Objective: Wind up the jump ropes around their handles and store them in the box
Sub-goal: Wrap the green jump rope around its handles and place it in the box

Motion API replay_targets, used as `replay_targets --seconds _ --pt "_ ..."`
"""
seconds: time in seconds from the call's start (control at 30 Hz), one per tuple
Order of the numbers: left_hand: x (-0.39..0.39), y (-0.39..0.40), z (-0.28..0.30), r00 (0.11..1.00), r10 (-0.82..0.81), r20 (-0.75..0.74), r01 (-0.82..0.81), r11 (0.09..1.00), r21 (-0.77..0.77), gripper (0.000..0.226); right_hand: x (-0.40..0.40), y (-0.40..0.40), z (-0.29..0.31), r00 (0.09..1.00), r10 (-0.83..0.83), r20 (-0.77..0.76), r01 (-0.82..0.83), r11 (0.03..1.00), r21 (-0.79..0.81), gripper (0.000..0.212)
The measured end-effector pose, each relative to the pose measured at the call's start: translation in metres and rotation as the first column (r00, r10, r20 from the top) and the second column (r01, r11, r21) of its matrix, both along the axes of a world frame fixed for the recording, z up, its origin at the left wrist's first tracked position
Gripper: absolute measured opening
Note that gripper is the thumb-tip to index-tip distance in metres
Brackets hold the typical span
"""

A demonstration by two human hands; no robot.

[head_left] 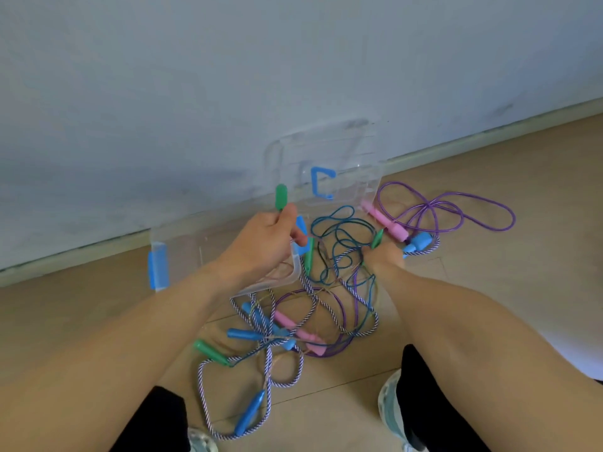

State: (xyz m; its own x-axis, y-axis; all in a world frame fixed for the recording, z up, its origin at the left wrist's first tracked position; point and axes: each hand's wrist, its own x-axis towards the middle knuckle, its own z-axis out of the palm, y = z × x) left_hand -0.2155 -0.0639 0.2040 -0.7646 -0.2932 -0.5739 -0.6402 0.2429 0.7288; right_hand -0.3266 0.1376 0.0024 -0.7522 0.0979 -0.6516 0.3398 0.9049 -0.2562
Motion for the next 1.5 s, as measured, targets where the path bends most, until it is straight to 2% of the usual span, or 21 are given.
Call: replay_targets --seconds 0.13,0.2,0.27,0.33,0.47,0.57,0.67,0.73,0.77,0.8,0.87,0.93,1.0,1.07,1.17,1.3,1.43,1.5 --pt "0.002 -0.004 0.012 0.999 0.028 -0.03 -0.028 1.0 -0.007 0.057 -0.016 0.001 0.04 0.998 0.026 0.051 -0.025 1.0 -0.017 0.049" --pt "-0.001 -0.002 0.026 0.998 0.022 -0.054 -0.023 1.0 -0.018 0.051 -0.028 0.007 0.072 0.983 0.071 0.169 -0.073 0.997 0.004 0.045" --pt "-0.004 0.004 0.045 0.994 0.036 -0.105 -0.036 0.999 0.003 0.048 -0.04 0.014 0.11 0.932 0.137 0.337 -0.159 0.986 0.039 0.032" --pt "-0.005 0.01 0.067 0.98 0.07 -0.187 -0.06 0.996 0.06 0.047 -0.056 0.019 0.158 0.917 0.173 0.359 -0.213 0.974 0.076 0.027" --pt "0.002 0.014 0.123 0.942 0.098 -0.32 -0.051 0.987 0.153 0.045 -0.074 0.032 0.268 0.963 0.209 0.17 -0.223 0.973 0.068 0.035" --pt "0.015 0.016 0.165 0.894 0.1 -0.436 -0.023 0.984 0.178 0.042 -0.064 0.04 0.343 0.965 0.262 -0.003 -0.262 0.964 0.049 0.028" --pt "0.039 0.023 0.194 0.865 0.093 -0.493 0.024 0.974 0.226 0.041 -0.042 0.047 0.404 0.917 0.313 -0.249 -0.321 0.947 0.006 0.034" --pt "0.055 0.029 0.209 0.856 0.099 -0.508 0.066 0.952 0.298 0.041 -0.021 0.047 0.43 0.871 0.27 -0.41 -0.364 0.916 -0.17 0.035" --pt "0.062 0.031 0.216 0.853 0.106 -0.511 0.088 0.936 0.341 0.041 -0.009 0.046 0.438 0.881 0.18 -0.438 -0.357 0.86 -0.365 0.034" --pt "0.07 0.033 0.221 0.85 0.116 -0.514 0.107 0.917 0.384 0.041 0.003 0.043 0.444 0.911 0.088 -0.402 -0.327 0.748 -0.578 0.033" --pt "0.082 0.036 0.231 0.845 0.133 -0.518 0.141 0.879 0.456 0.041 0.021 0.035 0.451 0.969 0.039 -0.246 -0.236 0.454 -0.859 0.032" --pt "0.092 0.038 0.238 0.853 0.127 -0.506 0.173 0.846 0.504 0.042 0.032 0.025 0.453 0.986 0.067 -0.151 -0.164 0.278 -0.946 0.034" --pt "0.099 0.039 0.241 0.876 0.09 -0.474 0.204 0.82 0.534 0.043 0.039 0.015 0.453 0.99 0.106 -0.093 -0.114 0.214 -0.97 0.04" --pt "0.105 0.036 0.244 0.909 0.002 -0.418 0.242 0.814 0.529 0.045 0.046 0.004 0.45 0.981 0.186 -0.058 -0.1 0.23 -0.968 0.047" --pt "0.112 0.031 0.24 0.936 -0.162 -0.313 0.292 0.852 0.434 0.05 0.06 -0.01 0.439 0.948 0.317 -0.041 -0.162 0.366 -0.916 0.052" --pt "0.114 0.04 0.235 0.938 -0.16 -0.307 0.292 0.844 0.45 0.051 0.077 -0.024 0.424 0.88 0.474 -0.016 -0.284 0.5 -0.818 0.058" --pt "0.112 0.052 0.226 0.926 -0.18 -0.331 0.33 0.812 0.482 0.045 0.082 -0.035 0.417 0.871 0.486 0.077 -0.198 0.49 -0.849 0.055" --pt "0.112 0.056 0.218 0.924 -0.192 -0.33 0.338 0.816 0.47 0.037 0.086 -0.037 0.417 0.865 0.5 0.041 -0.239 0.482 -0.843 0.054"
